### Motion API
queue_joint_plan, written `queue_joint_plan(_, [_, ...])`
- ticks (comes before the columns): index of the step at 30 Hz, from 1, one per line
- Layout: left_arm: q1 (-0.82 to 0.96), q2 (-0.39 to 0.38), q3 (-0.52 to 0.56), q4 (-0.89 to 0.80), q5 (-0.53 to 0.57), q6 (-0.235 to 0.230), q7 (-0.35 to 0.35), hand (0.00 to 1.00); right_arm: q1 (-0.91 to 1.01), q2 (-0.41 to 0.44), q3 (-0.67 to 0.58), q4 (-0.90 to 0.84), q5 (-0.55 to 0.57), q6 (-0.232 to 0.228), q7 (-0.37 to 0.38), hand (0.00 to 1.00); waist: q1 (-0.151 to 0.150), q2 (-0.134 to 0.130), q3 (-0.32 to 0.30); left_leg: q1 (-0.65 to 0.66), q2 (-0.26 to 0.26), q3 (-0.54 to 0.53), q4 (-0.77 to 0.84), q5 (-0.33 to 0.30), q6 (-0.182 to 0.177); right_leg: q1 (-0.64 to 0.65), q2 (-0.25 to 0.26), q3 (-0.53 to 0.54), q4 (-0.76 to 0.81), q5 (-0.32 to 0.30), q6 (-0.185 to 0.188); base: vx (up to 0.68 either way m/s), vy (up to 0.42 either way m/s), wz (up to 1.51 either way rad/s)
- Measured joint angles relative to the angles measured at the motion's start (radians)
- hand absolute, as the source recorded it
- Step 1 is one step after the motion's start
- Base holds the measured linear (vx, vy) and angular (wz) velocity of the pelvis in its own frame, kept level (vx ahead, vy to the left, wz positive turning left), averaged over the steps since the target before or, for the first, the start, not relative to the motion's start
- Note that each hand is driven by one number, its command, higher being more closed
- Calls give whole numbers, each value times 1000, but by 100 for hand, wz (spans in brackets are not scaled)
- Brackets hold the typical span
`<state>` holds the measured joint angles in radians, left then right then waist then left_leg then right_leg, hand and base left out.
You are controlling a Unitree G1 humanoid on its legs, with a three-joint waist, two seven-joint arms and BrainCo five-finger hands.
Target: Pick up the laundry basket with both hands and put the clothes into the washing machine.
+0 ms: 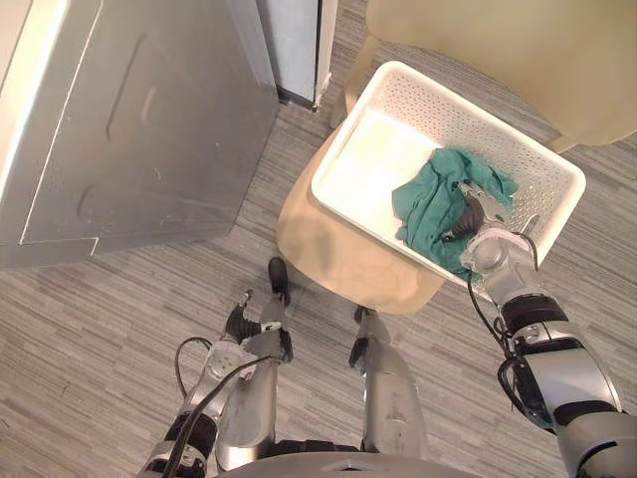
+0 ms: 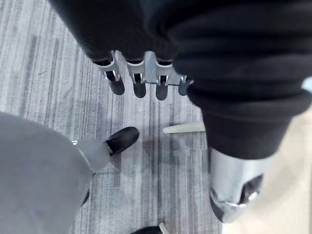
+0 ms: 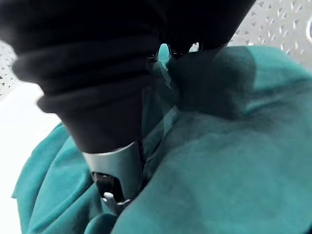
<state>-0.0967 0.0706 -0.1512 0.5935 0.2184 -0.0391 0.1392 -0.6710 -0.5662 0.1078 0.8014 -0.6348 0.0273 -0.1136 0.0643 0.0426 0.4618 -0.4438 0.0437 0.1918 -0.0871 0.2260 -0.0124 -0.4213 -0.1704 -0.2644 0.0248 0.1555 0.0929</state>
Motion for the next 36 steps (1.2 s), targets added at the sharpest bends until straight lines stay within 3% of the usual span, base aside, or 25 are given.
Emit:
queue_joint_plan(8, [3, -23, -8, -58, 0, 6, 0, 0, 1, 18, -12, -3, 9, 12, -1, 0, 9, 3, 1, -37, 1, 0, 0, -2, -6, -56, -6, 0, 41, -20, 0, 23, -4, 0])
queue_joint_plan(9, [4, -29, -6, -64, 0, 11, 0, 0, 1, 18, -12, -3, 9, 15, -2, 100, 11, 3, 1, -37, 1, 0, 0, -2, -6, -57, -7, -1, 44, -22, 0, 49, -8, 0])
queue_joint_plan(36, [4, -41, -4, -82, 0, 18, 1, 0, 30, 32, -29, -8, 8, 18, -5, 100, 18, 10, -5, -40, 1, -21, 5, 4, -13, -60, -11, -21, 71, -34, 1, 26, -10, 2])
